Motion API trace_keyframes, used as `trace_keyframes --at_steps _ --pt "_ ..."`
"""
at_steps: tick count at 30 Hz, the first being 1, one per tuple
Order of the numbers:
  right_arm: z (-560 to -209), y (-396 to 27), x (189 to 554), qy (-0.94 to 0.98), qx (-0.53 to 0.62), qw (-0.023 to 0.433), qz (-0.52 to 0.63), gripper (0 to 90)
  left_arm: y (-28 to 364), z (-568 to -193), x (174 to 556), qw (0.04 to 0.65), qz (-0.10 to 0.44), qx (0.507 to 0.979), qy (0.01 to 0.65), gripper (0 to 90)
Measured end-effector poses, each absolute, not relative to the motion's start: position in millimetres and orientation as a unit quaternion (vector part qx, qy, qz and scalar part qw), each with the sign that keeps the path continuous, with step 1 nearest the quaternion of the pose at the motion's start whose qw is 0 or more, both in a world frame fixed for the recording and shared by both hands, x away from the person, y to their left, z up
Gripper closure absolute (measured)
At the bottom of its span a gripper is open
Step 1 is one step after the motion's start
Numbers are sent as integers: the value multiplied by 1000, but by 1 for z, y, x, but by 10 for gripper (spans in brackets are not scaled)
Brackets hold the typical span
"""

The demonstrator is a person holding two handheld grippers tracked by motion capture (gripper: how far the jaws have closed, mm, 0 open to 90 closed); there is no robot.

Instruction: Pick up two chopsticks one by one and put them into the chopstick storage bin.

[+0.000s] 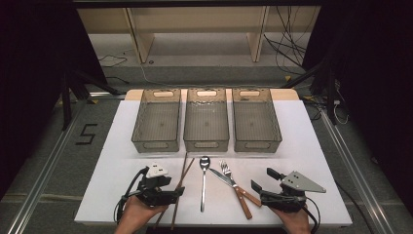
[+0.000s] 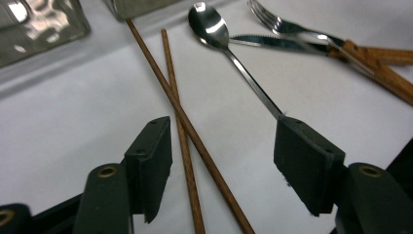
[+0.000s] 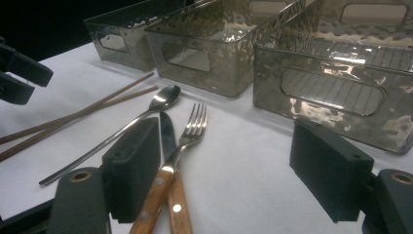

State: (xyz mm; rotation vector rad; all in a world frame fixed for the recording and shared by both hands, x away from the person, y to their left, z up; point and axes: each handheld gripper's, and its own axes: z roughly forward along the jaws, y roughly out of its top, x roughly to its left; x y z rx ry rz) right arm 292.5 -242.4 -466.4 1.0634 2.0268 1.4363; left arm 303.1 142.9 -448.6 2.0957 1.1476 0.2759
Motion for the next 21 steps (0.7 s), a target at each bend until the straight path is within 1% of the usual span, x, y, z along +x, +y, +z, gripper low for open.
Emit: trace_keyframes --at_steps 1,7,8,12,21 --pt "-466 -242 293 732 384 217 519 277 141 -450 303 347 108 819 443 418" --pt "-467 -242 293 732 386 216 517 277 137 -455 304 326 95 832 438 497" --pt "-467 -242 293 733 386 216 518 277 134 -460 305 310 92 840 437 507" --pt "-467 -242 293 732 386 216 518 277 131 -465 305 300 83 846 434 534" --pt "-467 -242 293 733 387 216 516 280 128 -472 307 282 83 852 434 577"
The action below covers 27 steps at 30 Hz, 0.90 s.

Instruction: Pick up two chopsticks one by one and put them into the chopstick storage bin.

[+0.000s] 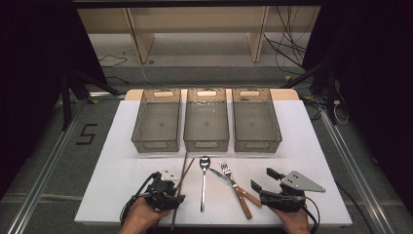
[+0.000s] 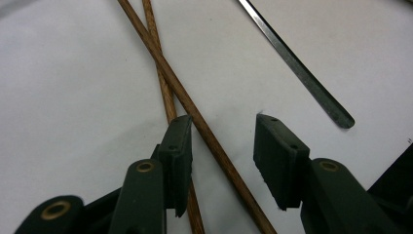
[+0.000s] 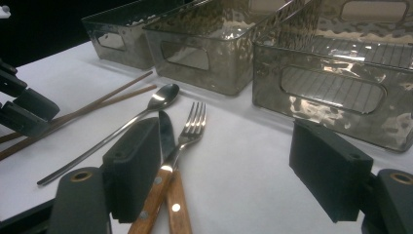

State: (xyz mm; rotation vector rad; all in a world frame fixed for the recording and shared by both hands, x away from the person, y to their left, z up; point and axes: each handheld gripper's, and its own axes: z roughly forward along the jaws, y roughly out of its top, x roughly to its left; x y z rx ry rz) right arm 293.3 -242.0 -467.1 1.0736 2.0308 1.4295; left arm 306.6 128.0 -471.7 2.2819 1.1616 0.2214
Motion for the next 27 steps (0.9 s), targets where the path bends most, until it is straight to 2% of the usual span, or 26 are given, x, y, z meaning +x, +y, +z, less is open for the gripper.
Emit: trace_keyframes --at_steps 16,27 --pt "-467 -241 293 733 387 217 515 284 125 -479 307 270 80 857 431 625" --pt "-467 -240 293 736 385 217 513 287 120 -479 306 255 99 863 424 671"
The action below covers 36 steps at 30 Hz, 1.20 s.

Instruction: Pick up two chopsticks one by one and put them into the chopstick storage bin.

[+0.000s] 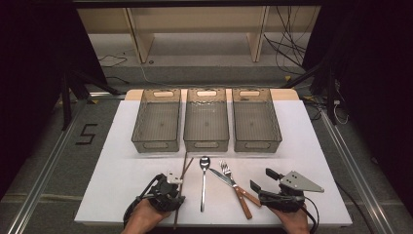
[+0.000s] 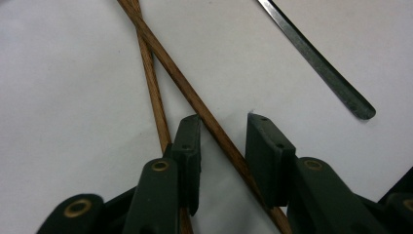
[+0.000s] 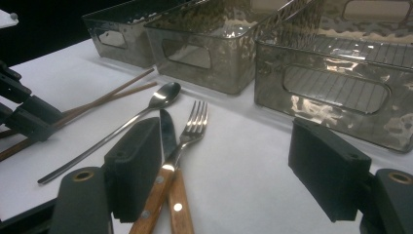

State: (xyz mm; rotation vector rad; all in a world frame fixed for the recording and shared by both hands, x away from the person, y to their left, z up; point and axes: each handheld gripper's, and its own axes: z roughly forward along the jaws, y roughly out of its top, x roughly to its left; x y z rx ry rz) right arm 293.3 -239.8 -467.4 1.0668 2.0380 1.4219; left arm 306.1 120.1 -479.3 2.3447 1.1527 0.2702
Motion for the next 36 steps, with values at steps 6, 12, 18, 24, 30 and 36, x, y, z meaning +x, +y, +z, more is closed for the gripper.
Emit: trace_keyframes --at_steps 6,12,18,24,30,36 --pt "-467 -240 293 733 386 217 516 290 123 -479 307 257 96 862 427 712" --pt "-467 -241 293 734 386 217 515 291 125 -479 309 256 97 862 426 778" --pt "-467 -240 293 734 386 217 515 291 126 -479 310 255 96 861 430 804" --pt "-468 -240 293 736 386 216 513 292 123 -479 310 247 102 862 430 799" --pt "-468 -239 294 735 386 217 514 292 121 -479 309 244 107 863 430 801" --pt "-467 -240 293 735 385 216 514 292 121 -478 309 241 107 863 432 835"
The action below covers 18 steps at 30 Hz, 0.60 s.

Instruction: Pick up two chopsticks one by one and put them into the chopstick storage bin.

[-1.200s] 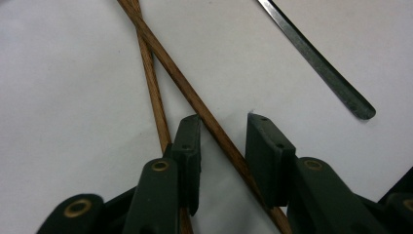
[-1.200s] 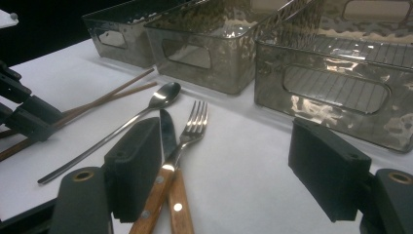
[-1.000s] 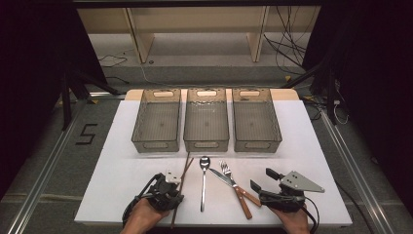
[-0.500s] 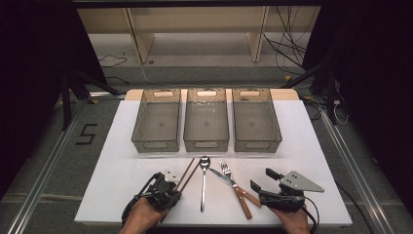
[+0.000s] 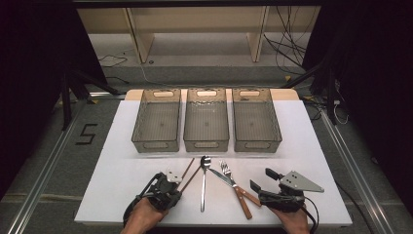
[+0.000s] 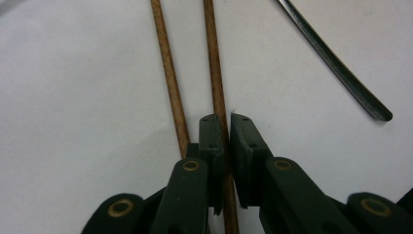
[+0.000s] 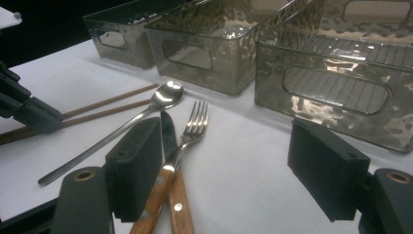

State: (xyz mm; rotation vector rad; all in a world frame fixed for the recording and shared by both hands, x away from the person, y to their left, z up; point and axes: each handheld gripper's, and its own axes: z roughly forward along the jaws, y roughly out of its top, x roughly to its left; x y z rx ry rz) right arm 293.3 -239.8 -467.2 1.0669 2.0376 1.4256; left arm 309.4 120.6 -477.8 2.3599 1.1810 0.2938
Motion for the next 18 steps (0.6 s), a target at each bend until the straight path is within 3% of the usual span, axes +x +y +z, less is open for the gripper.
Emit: trace_keyframes --at_steps 18 --pt "-467 -240 293 733 386 215 517 293 127 -475 312 254 108 859 431 843"
